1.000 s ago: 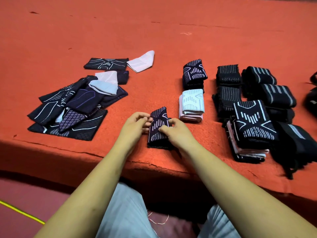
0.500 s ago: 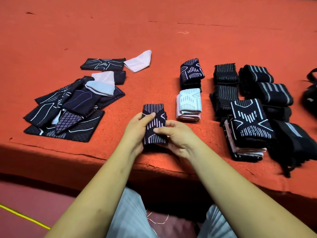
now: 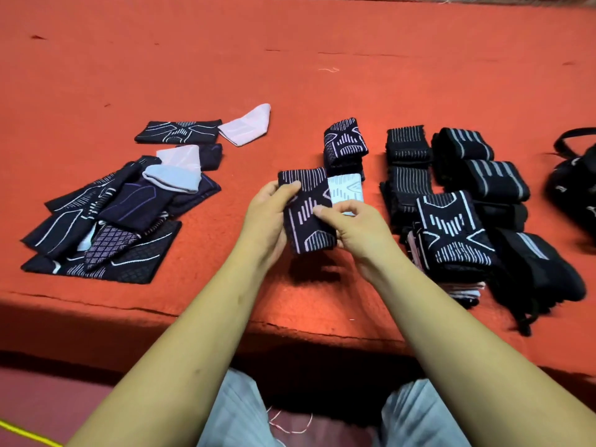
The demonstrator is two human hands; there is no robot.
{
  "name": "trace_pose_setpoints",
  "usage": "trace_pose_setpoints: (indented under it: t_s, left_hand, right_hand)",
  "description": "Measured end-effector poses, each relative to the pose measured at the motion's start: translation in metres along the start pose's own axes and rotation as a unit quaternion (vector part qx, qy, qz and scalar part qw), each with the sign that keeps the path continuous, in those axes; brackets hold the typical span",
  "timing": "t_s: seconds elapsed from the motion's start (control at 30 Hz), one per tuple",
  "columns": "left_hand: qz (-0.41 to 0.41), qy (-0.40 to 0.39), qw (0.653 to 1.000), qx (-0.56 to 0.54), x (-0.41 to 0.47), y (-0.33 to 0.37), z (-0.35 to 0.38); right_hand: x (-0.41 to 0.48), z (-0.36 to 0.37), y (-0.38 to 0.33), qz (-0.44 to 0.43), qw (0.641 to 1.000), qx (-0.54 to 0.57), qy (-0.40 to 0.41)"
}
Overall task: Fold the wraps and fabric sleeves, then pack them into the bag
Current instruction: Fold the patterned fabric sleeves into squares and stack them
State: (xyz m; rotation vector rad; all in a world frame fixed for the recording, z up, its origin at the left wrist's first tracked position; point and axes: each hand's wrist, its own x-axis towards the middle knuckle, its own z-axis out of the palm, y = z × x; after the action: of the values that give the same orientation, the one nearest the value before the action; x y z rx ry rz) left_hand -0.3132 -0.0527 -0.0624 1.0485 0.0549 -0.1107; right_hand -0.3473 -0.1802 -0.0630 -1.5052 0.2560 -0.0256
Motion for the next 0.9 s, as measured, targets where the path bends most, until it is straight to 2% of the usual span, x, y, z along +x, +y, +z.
trace_pose_setpoints:
  t_s: [0.07,0.23,0.37,0.47,0.6,0.67,0.8,0.9]
  left_hand:
    - [-0.015,0.008,1.0,0.004,0.013,0.0,0.014]
    - [-0.016,0.003,0.992,0.123,0.045,-0.004,0.042]
    - [0.022,-0.035,0.97,0.239,0.061,-0.01,0.04]
    - [0.05,-0.042,0.937,0.344,0.071,-0.023,0.036]
    - [0.078,-0.048,0.837,0.539,0.082,-0.046,0.029]
    - [0.08,-0.037,0.811,0.578,0.083,-0.052,0.03]
    - [0.065,-0.053,0.836,0.542,0.085,-0.056,0.029]
    - [0.093,-0.055,0.851,0.515,0.082,-0.042,0.021]
  right_hand:
    - [0.007,-0.007,-0.008,-0.036,0.998,-0.022,0.044]
    - [0.032,-0.02,-0.013,-0.129,0.976,-0.087,0.152]
    - [0.053,-0.021,-0.012,-0.145,0.952,-0.174,0.205]
    - [0.06,-0.024,-0.005,-0.129,0.942,-0.233,0.205]
    - [0.064,-0.025,0.014,-0.12,0.917,-0.327,0.194]
    - [0.065,-0.027,0.021,-0.105,0.902,-0.367,0.202]
    - [0.062,-0.031,0.019,-0.109,0.903,-0.366,0.195]
    - [0.055,-0.03,0.0,-0.166,0.891,-0.374,0.198]
